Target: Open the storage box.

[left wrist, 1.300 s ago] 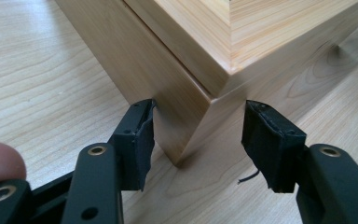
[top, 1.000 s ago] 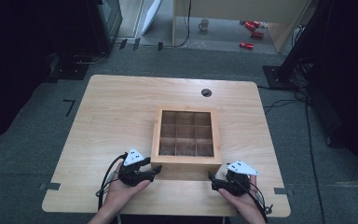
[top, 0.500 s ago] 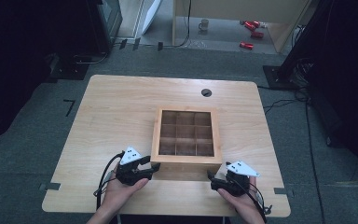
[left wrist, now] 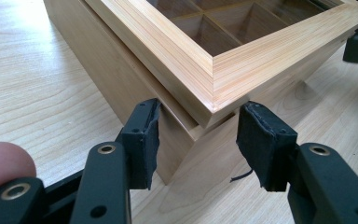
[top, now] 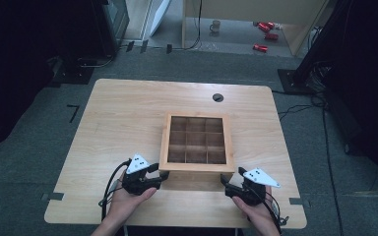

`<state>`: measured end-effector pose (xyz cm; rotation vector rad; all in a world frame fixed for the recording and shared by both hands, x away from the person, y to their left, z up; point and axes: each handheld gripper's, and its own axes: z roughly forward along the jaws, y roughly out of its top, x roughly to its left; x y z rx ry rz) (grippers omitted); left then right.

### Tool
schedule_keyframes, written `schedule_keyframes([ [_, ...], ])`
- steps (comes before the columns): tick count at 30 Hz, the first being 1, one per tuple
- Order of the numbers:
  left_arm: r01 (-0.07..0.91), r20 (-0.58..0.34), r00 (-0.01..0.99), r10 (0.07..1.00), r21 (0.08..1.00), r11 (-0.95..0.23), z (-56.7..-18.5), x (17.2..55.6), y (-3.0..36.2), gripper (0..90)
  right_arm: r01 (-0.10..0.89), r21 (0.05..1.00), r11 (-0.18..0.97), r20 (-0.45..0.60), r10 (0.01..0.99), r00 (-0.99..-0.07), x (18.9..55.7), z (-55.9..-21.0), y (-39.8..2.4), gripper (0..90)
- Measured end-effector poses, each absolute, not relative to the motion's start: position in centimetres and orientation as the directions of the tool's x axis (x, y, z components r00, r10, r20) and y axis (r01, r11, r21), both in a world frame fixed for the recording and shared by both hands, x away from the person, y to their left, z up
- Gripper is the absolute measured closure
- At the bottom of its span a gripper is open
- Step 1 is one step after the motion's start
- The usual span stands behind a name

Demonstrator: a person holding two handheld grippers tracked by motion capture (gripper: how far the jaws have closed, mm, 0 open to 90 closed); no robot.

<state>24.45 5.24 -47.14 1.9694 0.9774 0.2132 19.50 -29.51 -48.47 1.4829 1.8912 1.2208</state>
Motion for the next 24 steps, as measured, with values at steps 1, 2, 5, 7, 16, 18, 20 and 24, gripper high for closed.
schedule_keyframes([
  [1,0.552,-0.219,0.673,0.707,0.785,-0.282,-47.14,24.46,5.25,49.8,0.537,0.843,0.025,0.177,0.930,-0.322,19.55,-48.41,-29.56,28.3],
  [2,0.552,-0.220,0.672,0.707,0.785,-0.280,-47.12,24.47,5.26,49.8,0.535,0.845,0.021,0.179,0.931,-0.318,19.63,-48.39,-29.60,28.8],
  [5,0.551,-0.222,0.672,0.706,0.787,-0.277,-47.06,24.48,5.25,49.7,0.537,0.843,0.013,0.190,0.928,-0.320,19.69,-48.38,-29.54,30.5],
  [7,0.550,-0.223,0.674,0.704,0.788,-0.278,-47.03,24.50,5.29,49.6,0.531,0.847,0.019,0.181,0.929,-0.322,19.66,-48.32,-29.45,31.1],
  [16,0.549,-0.233,0.673,0.702,0.794,-0.262,-46.99,24.58,5.35,49.5,0.509,0.860,0.028,0.154,0.938,-0.312,19.58,-48.07,-29.18,31.2],
  [18,0.551,-0.244,0.674,0.697,0.795,-0.254,-47.05,24.54,5.48,48.7,0.508,0.861,0.034,0.147,0.939,-0.311,19.58,-48.03,-29.15,31.0],
  [20,0.546,-0.234,0.673,0.702,0.797,-0.258,-47.20,24.47,5.59,45.4,0.507,0.861,0.038,0.142,0.939,-0.312,19.60,-47.97,-29.16,30.9],
  [24,0.549,-0.225,0.666,0.711,0.793,-0.263,-47.57,24.39,5.92,39.3,0.497,0.867,0.042,0.135,0.939,-0.315,19.67,-47.65,-29.14,30.9],
])
